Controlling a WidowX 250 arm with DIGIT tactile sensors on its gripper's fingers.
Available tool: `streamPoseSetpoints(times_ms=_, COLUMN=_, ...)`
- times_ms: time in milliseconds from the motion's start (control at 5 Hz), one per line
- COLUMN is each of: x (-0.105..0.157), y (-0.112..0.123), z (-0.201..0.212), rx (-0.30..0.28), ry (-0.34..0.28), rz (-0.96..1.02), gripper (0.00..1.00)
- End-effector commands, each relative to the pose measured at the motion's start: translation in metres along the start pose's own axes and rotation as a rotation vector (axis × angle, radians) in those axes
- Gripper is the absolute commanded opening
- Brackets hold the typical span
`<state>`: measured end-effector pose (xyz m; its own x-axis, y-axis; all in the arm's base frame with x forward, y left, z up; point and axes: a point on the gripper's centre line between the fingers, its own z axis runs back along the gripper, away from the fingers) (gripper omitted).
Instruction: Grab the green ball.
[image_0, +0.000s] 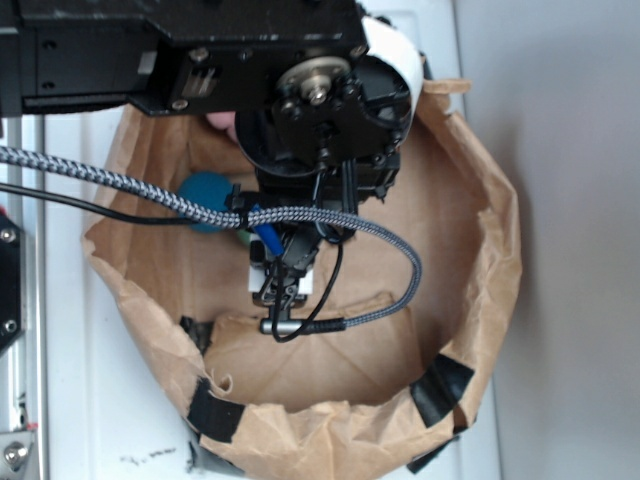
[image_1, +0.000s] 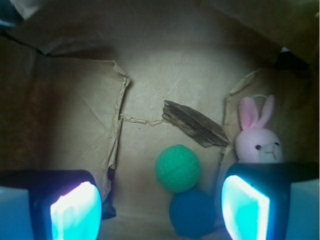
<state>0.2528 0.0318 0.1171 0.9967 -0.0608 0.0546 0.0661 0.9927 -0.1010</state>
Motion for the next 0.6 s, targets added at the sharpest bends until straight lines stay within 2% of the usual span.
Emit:
streamPoseSetpoints(times_ms=0, x=0.001, y=0.007, z=-0.017, rx=0.013, ry=-0.03, rz=-0.016, gripper=1.0)
streamPoseSetpoints(times_ms=400, x=0.007, y=0.011, z=-0.048, rx=0.064, ry=-0.051, rz=-0.012, gripper=1.0)
